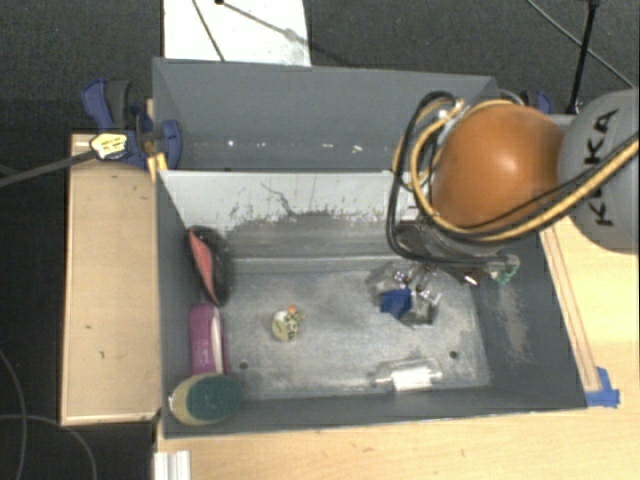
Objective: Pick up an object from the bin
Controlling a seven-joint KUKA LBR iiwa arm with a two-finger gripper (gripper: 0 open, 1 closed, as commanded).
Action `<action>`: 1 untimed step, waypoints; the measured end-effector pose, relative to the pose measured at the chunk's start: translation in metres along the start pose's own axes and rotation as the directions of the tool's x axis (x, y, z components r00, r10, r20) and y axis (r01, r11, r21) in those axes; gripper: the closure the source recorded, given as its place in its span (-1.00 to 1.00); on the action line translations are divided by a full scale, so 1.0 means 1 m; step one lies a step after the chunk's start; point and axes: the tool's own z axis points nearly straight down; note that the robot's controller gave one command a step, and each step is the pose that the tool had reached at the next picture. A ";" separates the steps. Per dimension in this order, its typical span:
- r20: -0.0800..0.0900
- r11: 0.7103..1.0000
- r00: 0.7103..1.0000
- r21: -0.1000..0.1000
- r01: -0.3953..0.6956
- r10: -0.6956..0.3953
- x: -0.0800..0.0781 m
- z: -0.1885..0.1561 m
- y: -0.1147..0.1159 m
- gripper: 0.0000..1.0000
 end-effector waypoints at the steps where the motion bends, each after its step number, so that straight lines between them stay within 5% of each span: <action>1: 0.003 0.998 0.998 0.004 -0.069 0.069 -0.005 -0.081 -0.020 1.00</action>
Offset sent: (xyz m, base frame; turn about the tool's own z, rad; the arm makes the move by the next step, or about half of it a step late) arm 0.0156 -0.0082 0.0761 0.0687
